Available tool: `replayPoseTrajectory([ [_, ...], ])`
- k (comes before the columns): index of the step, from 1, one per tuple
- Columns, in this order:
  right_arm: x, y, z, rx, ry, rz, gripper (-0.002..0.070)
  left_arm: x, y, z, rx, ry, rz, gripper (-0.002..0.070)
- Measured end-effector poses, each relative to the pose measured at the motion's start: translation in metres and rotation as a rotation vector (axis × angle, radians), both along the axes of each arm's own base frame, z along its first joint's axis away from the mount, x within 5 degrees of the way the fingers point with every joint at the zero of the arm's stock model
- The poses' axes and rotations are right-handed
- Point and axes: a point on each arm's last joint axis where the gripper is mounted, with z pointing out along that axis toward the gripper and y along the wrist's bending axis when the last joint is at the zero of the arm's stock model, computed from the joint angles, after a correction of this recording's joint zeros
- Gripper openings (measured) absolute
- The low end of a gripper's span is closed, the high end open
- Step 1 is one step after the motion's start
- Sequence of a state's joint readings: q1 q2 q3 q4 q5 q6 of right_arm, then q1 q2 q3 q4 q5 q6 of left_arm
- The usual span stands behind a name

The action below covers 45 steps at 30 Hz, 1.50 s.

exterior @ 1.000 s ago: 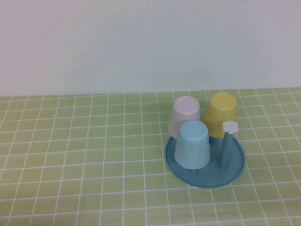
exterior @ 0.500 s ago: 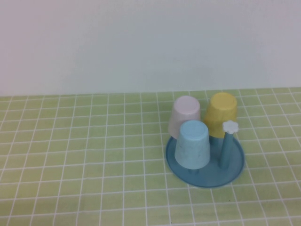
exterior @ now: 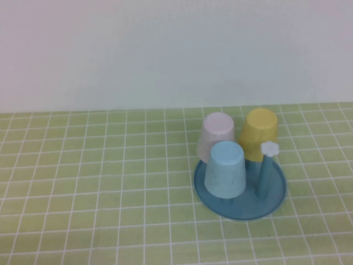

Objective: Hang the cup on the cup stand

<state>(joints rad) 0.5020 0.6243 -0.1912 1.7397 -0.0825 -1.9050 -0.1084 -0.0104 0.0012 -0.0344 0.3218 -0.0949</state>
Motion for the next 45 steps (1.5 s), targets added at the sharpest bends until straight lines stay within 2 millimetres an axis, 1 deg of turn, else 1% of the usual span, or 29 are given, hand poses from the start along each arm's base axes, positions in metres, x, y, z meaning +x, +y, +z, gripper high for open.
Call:
replayPoseTrajectory([
  [4,-0.002,-0.006,0.005,0.019,-0.042,-0.033,-0.0001,0.000,0.000,0.000,0.000,0.000,0.000,-0.0001],
  [9,-0.001,-0.028,0.013,0.033,-0.113,-0.209,-0.0001,0.000,0.000,0.000,0.000,0.000,0.000,-0.0001],
  [11,-0.005,-0.038,0.019,0.048,-0.167,-0.289,-0.0001,0.000,0.000,0.000,0.000,0.000,0.000,-0.0001],
  [15,-0.021,-0.048,0.032,0.074,-0.298,-0.376,-0.0001,0.000,0.000,0.000,0.000,0.000,0.000,-0.0001],
  [20,-0.032,-0.047,0.039,0.102,-0.383,-0.354,-0.0001,0.000,0.000,0.000,0.000,0.000,0.000,-0.0001],
  [28,-0.034,-0.036,0.042,0.103,-0.408,-0.228,-0.0001,0.000,0.000,0.000,0.000,0.000,0.000,-0.0001],
  [32,-0.035,-0.034,0.042,0.084,-0.419,-0.206,-0.0001,0.000,0.000,0.000,0.000,0.000,0.000,-0.0001],
  [35,-0.035,-0.034,0.040,0.075,-0.406,-0.201,-0.0001,0.000,0.000,0.000,0.000,0.000,0.000,-0.0001],
  [38,-0.035,-0.033,0.033,0.065,-0.327,-0.191,-0.0001,0.000,0.000,0.000,0.000,0.000,0.000,-0.0001],
  [40,-0.036,-0.033,0.025,0.075,-0.221,-0.204,-0.0001,0.000,0.000,0.000,0.000,0.000,0.000,-0.0001],
  [42,-0.036,-0.037,0.015,0.081,-0.106,-0.253,-0.0001,0.000,0.000,0.000,0.000,0.000,0.000,-0.0001],
  [45,-0.039,-0.044,0.004,0.085,0.019,-0.347,-0.0001,0.000,0.000,0.000,0.000,0.000,0.000,-0.0001],
])
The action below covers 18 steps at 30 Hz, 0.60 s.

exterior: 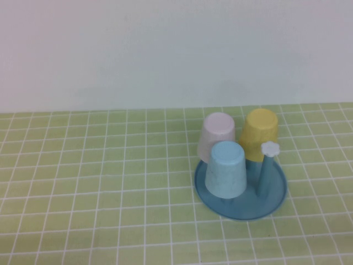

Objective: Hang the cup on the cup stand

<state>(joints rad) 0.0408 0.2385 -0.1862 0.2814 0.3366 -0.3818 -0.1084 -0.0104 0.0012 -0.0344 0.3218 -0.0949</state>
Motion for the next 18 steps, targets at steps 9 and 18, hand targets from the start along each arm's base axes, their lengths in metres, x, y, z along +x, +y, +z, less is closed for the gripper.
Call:
replayPoseTrajectory([
  [9,-0.011,-0.009,-0.050,-0.012,-0.028,-0.093,-0.0001,0.000,0.000,0.000,0.000,0.000,0.000,-0.0001],
  [18,-0.017,-0.008,-0.058,0.056,-0.016,-0.086,-0.0001,0.000,0.000,0.000,0.000,0.002,0.000,-0.0001],
])
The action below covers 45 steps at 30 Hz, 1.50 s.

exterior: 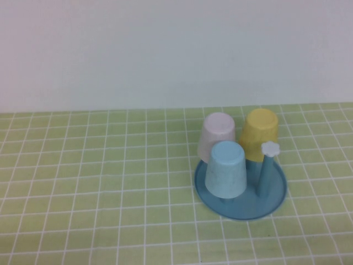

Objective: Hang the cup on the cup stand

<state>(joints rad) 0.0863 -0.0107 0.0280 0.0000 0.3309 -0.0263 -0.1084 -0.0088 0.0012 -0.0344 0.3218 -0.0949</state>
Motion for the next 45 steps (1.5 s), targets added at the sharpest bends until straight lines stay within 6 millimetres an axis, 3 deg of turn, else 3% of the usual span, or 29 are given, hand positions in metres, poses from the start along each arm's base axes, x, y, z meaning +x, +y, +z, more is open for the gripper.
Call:
replayPoseTrajectory([
  [45,-0.0005,0.0013,-0.0004,0.049,0.015,0.009,-0.0001,0.0000,0.0000,0.0000,0.002,0.000,-0.001,-0.0001],
])
